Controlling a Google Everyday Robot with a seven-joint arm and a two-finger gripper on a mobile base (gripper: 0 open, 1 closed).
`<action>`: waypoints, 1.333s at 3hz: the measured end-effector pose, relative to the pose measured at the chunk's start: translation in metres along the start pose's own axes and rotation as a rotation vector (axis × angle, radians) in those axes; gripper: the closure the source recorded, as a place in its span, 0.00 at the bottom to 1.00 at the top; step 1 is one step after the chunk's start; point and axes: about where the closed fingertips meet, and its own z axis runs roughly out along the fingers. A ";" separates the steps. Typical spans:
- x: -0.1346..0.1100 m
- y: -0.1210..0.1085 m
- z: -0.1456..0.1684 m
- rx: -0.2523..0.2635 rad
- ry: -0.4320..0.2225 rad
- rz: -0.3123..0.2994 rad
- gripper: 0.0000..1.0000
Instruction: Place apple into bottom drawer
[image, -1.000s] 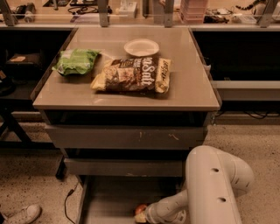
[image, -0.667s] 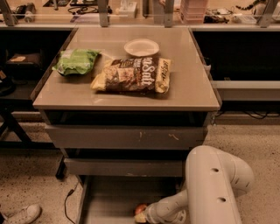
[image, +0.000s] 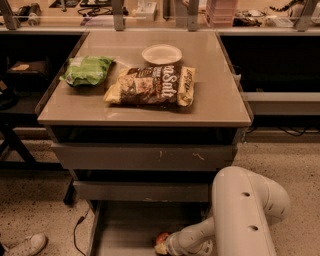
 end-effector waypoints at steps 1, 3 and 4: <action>0.000 0.000 0.000 0.000 0.000 0.000 0.00; -0.010 0.005 -0.020 0.030 -0.025 0.007 0.00; -0.038 0.011 -0.072 0.114 -0.099 0.038 0.00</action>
Offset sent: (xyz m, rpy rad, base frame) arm 0.0000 0.0000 0.0000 0.0000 0.0000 0.0000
